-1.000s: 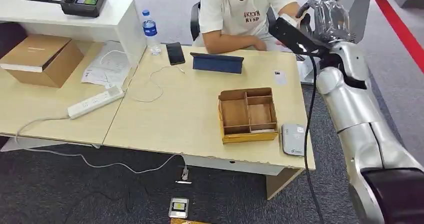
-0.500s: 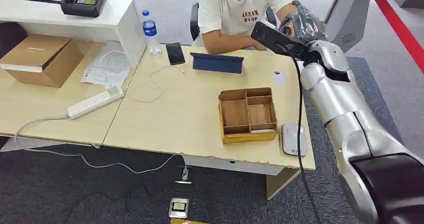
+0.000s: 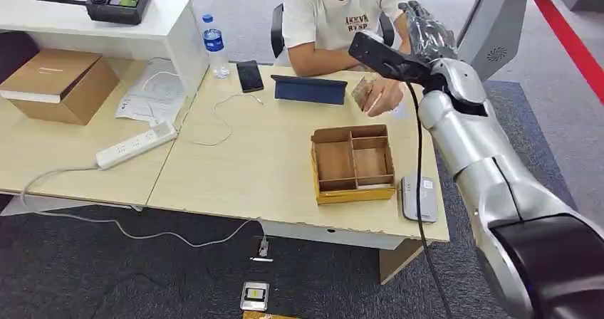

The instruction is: Pass the card to the sensor for recognition and then transmit it.

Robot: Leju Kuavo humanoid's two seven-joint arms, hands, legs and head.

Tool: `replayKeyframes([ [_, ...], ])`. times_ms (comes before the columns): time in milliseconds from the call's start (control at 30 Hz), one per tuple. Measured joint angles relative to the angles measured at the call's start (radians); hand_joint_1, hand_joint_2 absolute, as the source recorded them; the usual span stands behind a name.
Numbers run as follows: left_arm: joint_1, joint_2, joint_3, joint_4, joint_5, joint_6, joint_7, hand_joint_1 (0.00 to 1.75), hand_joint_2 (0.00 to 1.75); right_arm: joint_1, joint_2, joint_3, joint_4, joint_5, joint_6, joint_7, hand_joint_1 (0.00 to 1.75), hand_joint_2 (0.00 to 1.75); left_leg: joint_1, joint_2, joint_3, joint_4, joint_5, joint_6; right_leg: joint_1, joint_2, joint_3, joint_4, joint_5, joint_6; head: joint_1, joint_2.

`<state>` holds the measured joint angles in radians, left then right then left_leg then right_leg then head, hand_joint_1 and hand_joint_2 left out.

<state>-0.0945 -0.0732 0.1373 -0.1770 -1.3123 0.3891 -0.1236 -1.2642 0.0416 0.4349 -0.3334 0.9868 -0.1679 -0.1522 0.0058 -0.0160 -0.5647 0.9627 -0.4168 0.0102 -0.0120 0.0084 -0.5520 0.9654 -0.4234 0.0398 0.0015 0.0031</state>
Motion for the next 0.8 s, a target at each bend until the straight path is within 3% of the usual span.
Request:
replayKeyframes([
  [267,0.0,0.0,0.0,0.0,0.035,0.003,0.02,0.0,0.0,-0.023,-0.003,-0.029,-0.002,-0.157,-0.15,-0.134,0.0,0.0,0.0,0.0,0.0,0.0,0.0,0.0,0.0,0.0,0.0,0.0,0.0,0.0,0.0,0.0],
  [400,0.001,-0.002,0.002,0.0,0.053,0.003,0.043,0.0,0.0,-0.024,-0.035,-0.088,-0.027,-0.338,-0.235,-0.258,0.0,0.0,0.0,0.0,0.0,0.001,0.0,0.0,0.0,0.0,-0.001,0.0,0.0,0.0,0.0,0.0],
  [500,0.003,-0.005,0.003,0.0,0.064,0.003,0.055,0.0,0.0,-0.018,-0.074,-0.137,-0.056,-0.424,-0.294,-0.313,0.0,0.0,0.0,0.0,0.0,0.001,0.0,0.0,0.0,0.0,0.0,-0.001,0.0,0.0,0.0,0.0],
  [700,0.005,-0.018,0.011,0.0,0.098,0.016,0.087,0.0,0.0,0.081,-0.229,-0.237,-0.187,-0.502,-0.488,-0.341,0.0,0.0,0.0,-0.002,0.003,0.003,-0.002,0.002,0.0,-0.002,0.005,-0.003,-0.001,0.001,0.001,0.0],
  [800,0.008,-0.024,0.018,0.0,0.108,0.021,0.097,0.0,0.0,0.162,-0.331,-0.31,-0.277,-0.505,-0.526,-0.339,0.0,0.0,0.0,-0.001,0.005,0.004,-0.004,0.003,-0.001,0.0,0.004,-0.004,-0.001,0.002,0.0,0.0],
])
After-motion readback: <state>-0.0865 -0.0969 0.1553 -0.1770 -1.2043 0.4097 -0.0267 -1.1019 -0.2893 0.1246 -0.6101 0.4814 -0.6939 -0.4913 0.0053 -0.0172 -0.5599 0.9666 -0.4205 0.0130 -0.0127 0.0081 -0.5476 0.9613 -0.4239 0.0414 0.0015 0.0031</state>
